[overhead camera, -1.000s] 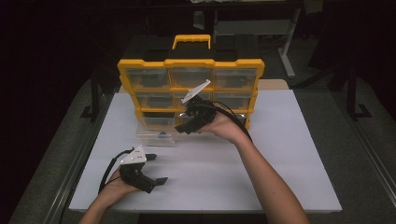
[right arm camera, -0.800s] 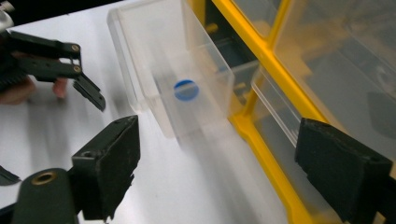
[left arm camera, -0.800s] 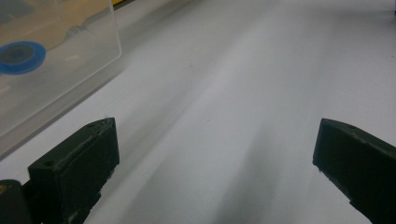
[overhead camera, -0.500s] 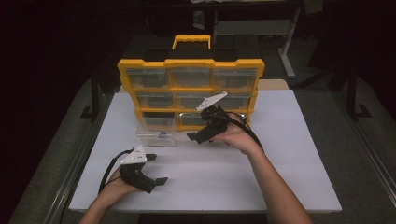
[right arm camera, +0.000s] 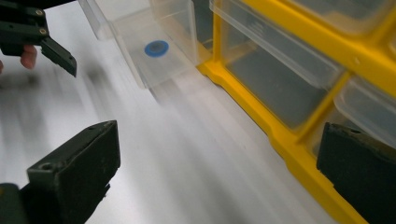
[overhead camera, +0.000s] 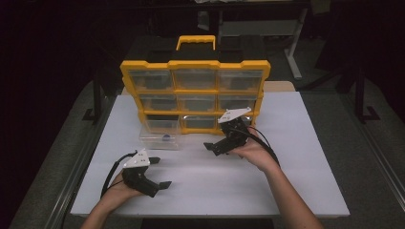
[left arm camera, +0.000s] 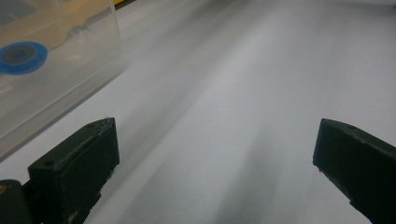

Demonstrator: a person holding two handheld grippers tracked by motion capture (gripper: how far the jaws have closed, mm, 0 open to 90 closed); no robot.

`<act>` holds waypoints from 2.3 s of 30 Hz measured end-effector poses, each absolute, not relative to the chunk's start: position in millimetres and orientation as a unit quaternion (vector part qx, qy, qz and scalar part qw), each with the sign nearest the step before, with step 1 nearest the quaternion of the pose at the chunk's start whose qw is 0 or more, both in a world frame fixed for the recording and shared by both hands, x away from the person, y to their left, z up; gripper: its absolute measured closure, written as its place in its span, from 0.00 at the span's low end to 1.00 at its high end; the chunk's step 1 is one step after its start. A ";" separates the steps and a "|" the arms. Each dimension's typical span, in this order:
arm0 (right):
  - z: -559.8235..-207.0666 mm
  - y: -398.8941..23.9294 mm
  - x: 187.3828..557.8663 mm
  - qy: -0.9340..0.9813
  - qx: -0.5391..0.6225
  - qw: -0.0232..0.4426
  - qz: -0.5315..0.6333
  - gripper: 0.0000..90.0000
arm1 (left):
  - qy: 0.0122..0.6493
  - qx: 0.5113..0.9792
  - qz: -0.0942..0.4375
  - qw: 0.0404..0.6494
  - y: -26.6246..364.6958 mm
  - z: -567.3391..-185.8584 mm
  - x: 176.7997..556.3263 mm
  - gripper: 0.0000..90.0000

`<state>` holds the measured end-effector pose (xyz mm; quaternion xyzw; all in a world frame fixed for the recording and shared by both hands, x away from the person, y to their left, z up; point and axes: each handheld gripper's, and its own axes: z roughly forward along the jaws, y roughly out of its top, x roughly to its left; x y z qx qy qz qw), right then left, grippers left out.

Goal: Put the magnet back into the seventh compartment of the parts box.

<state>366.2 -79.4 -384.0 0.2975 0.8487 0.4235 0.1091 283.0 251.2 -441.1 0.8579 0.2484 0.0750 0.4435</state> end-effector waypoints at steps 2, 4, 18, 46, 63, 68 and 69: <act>-387.6 -84.7 362.3 0.845 0.306 0.110 0.425 0.00 | 0.248 0.858 0.076 0.444 251.4 -441.0 282.9 0.00; -391.0 -89.7 357.4 0.840 0.315 0.109 0.428 0.00 | 0.247 0.858 0.078 0.444 251.5 -440.8 283.1 0.00; -410.7 -120.4 334.3 0.837 0.321 0.120 0.427 0.00 | 0.246 0.858 0.080 0.443 252.7 -441.4 283.9 0.00; -434.6 -170.1 287.7 0.812 0.343 0.141 0.450 0.00 | 0.246 0.858 0.084 0.444 253.8 -441.2 284.2 0.00; -449.5 -198.4 262.4 0.815 0.360 0.157 0.426 0.00 | 0.248 0.857 0.086 0.443 253.5 -441.7 284.2 0.00; -451.0 -201.7 260.4 0.815 0.365 0.159 0.421 0.00 | 0.247 0.859 0.087 0.441 253.2 -441.9 284.9 0.00; -450.9 -201.6 260.4 0.815 0.365 0.159 0.421 0.00 | 0.246 0.859 0.086 0.440 253.0 -442.1 284.9 0.00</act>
